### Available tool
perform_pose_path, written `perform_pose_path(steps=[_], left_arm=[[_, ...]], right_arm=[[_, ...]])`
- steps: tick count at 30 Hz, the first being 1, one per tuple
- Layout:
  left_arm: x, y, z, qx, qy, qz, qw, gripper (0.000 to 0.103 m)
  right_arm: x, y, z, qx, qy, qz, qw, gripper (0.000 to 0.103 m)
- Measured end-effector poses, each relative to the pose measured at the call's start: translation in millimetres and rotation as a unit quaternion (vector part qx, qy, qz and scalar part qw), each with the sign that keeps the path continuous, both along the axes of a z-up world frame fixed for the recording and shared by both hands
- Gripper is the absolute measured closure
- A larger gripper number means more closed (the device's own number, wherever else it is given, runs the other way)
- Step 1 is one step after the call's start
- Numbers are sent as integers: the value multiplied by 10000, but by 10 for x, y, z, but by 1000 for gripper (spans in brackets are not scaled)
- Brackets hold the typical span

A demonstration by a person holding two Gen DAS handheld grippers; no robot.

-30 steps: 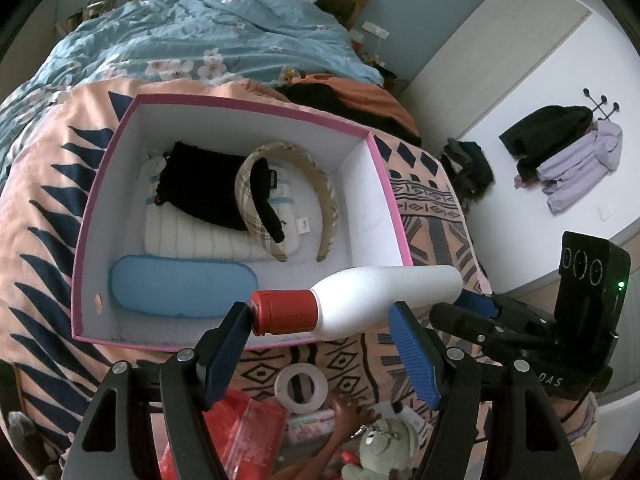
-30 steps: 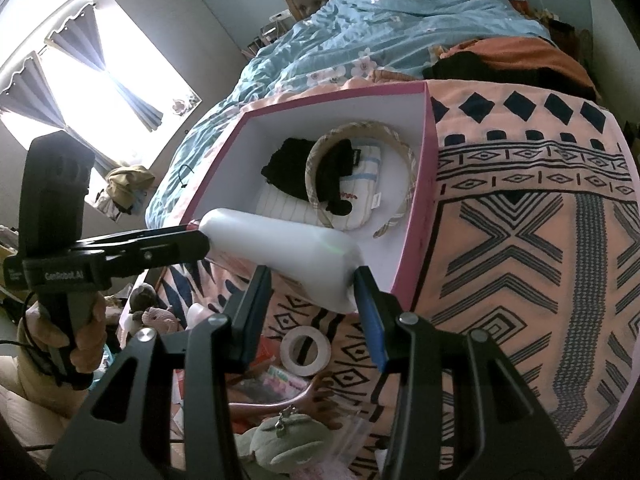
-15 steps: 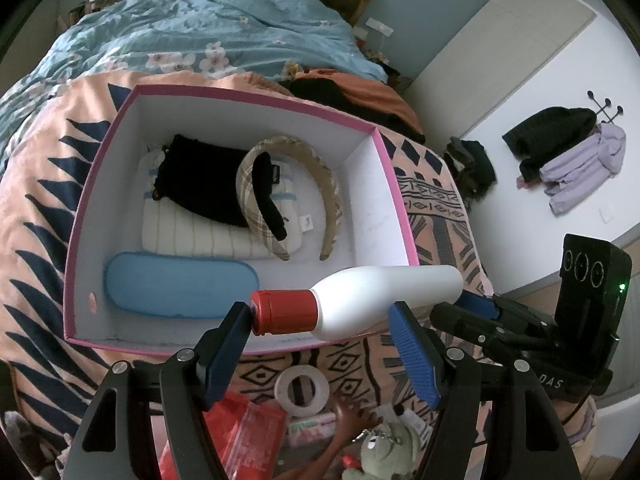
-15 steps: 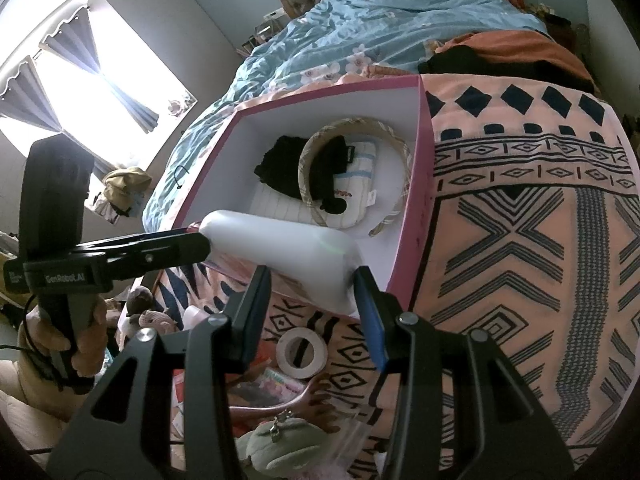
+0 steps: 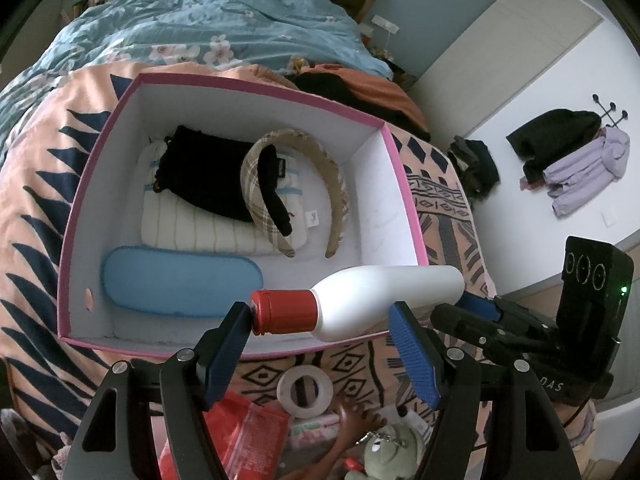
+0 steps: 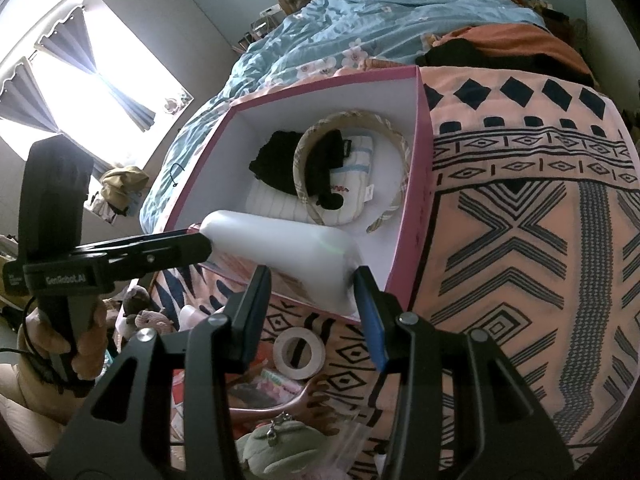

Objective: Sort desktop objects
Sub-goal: 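Hold the white bottle above the box rim with the left gripper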

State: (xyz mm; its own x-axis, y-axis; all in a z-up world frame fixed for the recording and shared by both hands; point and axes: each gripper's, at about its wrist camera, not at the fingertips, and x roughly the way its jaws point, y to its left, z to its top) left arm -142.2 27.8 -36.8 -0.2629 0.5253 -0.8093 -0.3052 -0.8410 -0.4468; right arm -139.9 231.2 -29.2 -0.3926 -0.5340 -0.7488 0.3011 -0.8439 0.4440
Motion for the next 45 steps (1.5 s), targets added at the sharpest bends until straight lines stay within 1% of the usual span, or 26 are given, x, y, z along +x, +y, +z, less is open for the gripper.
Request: perform_pose_path(steps=[33,45], left_arm=[[-98,23,-265,-113,-321,11,9994,31],[-108,29,-304,-139,-378,-10,9992,31]], right_arm=[[-13,-16,-108,115,-146,-67,9998,57],[-15,-21,-126,118,-177,-109,9997,57]])
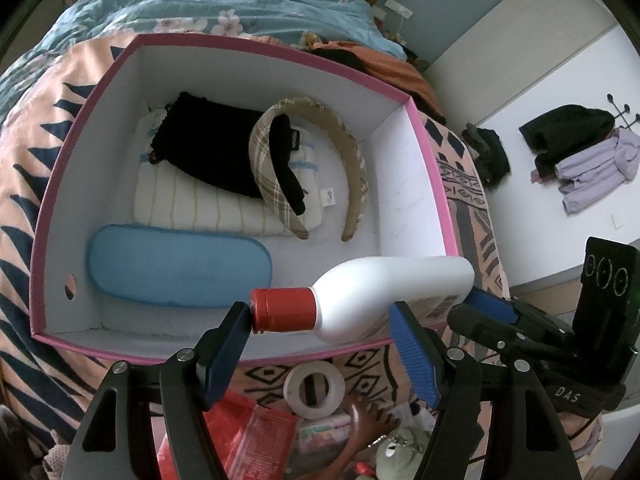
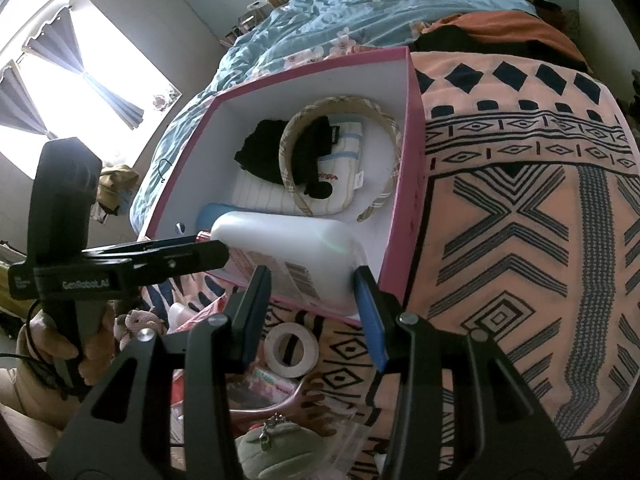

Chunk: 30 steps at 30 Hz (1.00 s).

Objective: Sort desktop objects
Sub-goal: 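Hold the white bottle above the box rim with the left gripper, then lower the white bottle into the box and open the left gripper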

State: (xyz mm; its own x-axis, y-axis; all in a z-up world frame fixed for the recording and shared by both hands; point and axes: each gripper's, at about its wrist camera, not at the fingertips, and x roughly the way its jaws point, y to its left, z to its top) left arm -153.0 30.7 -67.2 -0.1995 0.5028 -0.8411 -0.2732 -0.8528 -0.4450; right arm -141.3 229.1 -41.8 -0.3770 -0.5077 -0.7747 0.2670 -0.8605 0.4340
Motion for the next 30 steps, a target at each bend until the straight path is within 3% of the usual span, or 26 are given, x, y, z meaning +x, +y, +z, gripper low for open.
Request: perform_pose_path(steps=[30], left_arm=[[-140,73,-109,-252,-200,-106,9994,31]], right_arm=[[-43,-23,-28,121,-84,-97,9998,57]])
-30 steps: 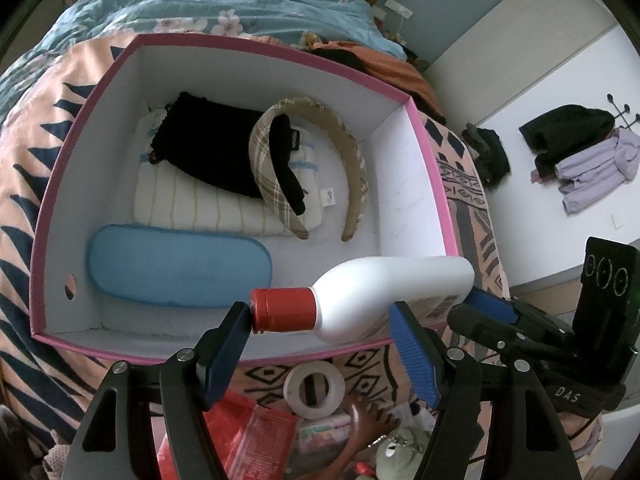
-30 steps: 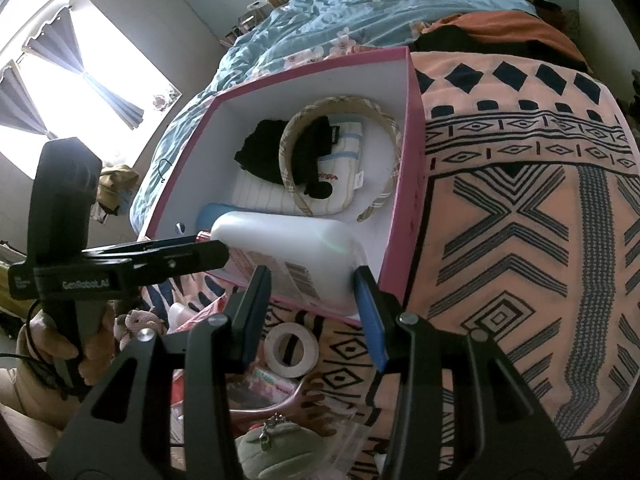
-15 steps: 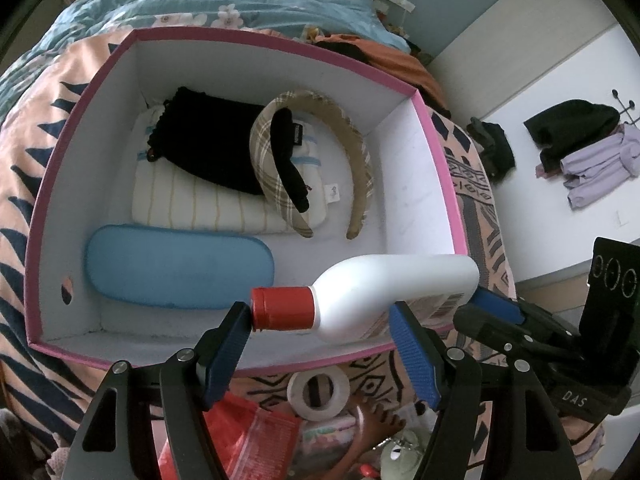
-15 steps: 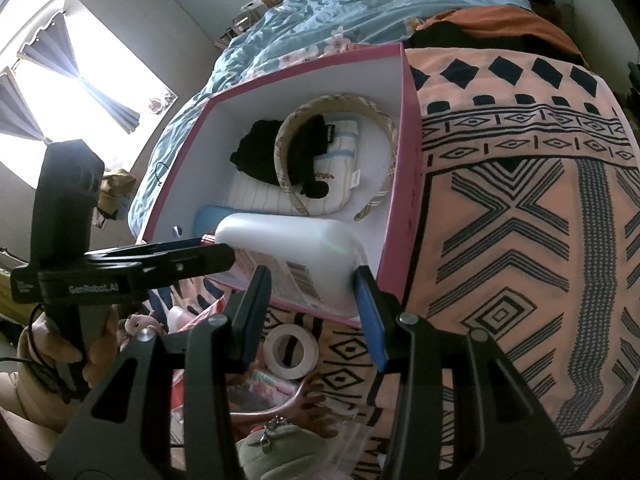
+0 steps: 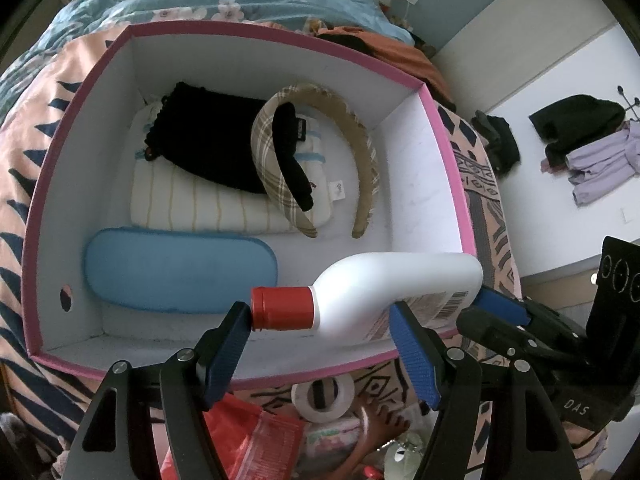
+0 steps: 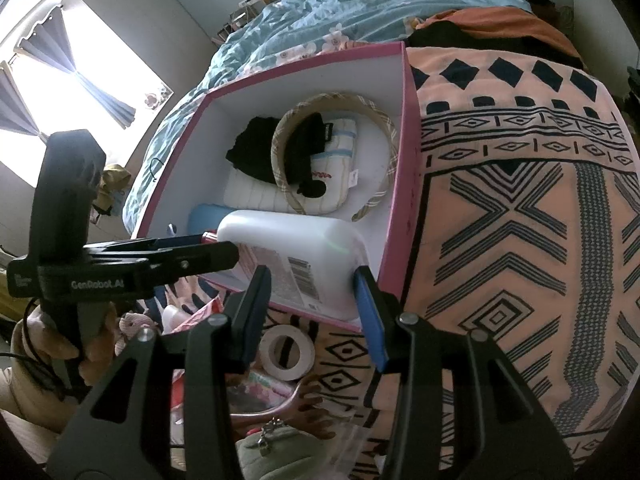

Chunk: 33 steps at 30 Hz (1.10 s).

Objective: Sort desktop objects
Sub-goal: 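Lower the white bottle into the box and open the left gripper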

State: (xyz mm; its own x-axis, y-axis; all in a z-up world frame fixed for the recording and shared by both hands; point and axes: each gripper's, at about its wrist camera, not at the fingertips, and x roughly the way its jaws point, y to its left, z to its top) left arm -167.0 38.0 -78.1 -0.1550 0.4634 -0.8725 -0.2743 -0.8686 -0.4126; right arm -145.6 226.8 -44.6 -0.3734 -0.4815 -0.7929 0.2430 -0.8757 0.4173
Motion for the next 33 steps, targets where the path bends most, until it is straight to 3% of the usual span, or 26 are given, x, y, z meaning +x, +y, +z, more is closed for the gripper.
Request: perform_pose_path(steps=[16,21,33], left_arm=[[-82,95,-61,-353,-145,-86,9992,30],[-146,111,-143,-351,-327,-48,9988,30],[-147,196,-219,-344,-284,-69,9990,31]], right_arm=[[-62,-65,-26,231,-61,14,9997,57],[-94,-100,-33,331,-58,20,9994,57],[-188,-221,-32,515,12,155,9985,57]])
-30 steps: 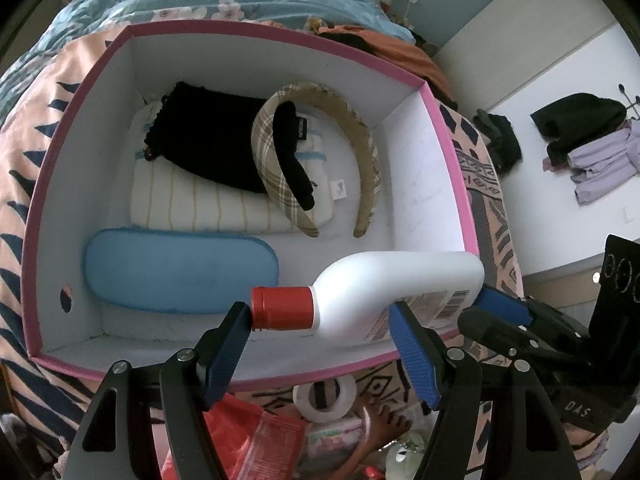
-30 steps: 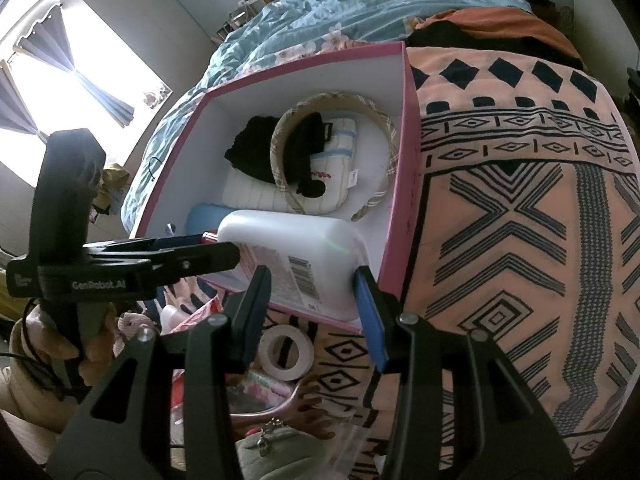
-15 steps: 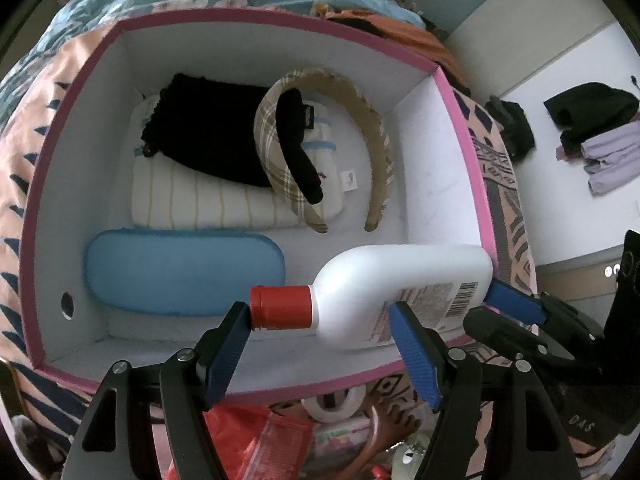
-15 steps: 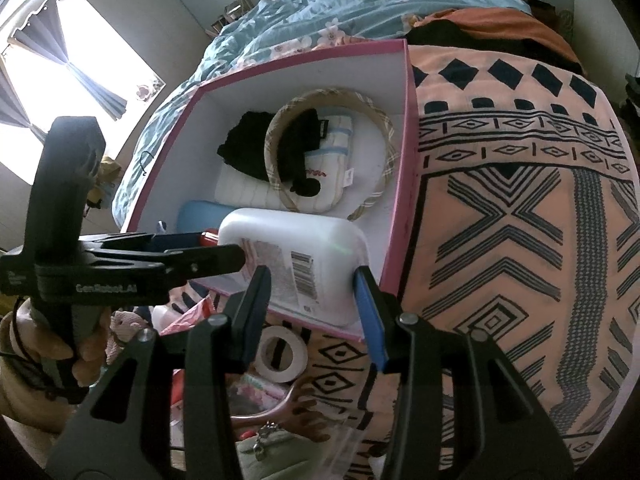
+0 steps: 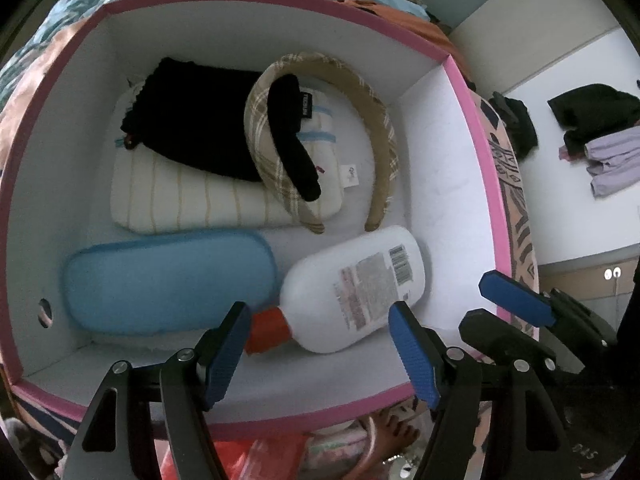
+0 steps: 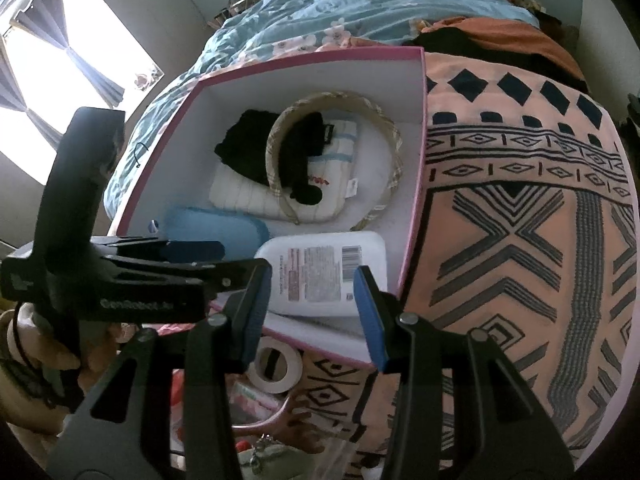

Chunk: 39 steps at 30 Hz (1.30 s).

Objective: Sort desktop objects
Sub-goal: 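Lower the white bottle into the box and open the left gripper, then withdraw the left gripper up and away from the pink box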

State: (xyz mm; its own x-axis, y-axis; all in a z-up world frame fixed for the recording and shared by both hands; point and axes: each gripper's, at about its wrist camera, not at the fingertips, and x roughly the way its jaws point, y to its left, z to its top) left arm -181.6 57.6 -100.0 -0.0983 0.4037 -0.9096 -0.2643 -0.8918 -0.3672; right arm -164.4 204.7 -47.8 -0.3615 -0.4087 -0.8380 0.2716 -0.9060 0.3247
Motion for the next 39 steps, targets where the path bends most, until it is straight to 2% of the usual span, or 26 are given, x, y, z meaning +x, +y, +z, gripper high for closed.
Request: perform_pose_path(steps=[3,6,9,13,14,17,19,21,24,26,29,31,39], left_arm=[[43,-24,38,56,252,-27,9997,31],[143,-48,133,1,735,-67,9973,29],[267,-88,260,81,1232,-3,9923,17],[381,-245,380,513,1445,395,9874,0],[398,-287,399,594,1475,458,9862,0],[467,-379,442,614,1319,446,9884,0],[568,-428,505,622,1463,457,9862,0],[638,-467,522,675,1356,449,9874,0],[775,-512,535,251,1411,531,9883,0],[835,-523,498,105,1347,504,9895,0],[892,-577,397,75,1048,560,9929,0],[956,-610,344,-55,1029,583,9930,0],[1150,-776,356,-232,1105,797,9904,0]], right_arm=[[14,16,-15,-79,23,-12,10000,57],[65,45,-8,-168,118,-26,9998,57],[132,46,25,-271,258,-9,9993,56],[243,28,84,-355,416,27,9985,50],[276,22,98,-381,440,36,9983,50],[377,17,147,-450,516,66,9976,49],[449,16,174,-505,569,73,9971,48],[513,10,178,-590,558,85,9967,45],[609,-33,168,-688,547,163,9960,44],[671,-89,157,-685,548,250,9958,41],[755,-164,128,-718,506,349,9955,30],[808,-209,110,-676,513,384,9957,20],[984,-293,-10,-583,346,406,9969,19]])
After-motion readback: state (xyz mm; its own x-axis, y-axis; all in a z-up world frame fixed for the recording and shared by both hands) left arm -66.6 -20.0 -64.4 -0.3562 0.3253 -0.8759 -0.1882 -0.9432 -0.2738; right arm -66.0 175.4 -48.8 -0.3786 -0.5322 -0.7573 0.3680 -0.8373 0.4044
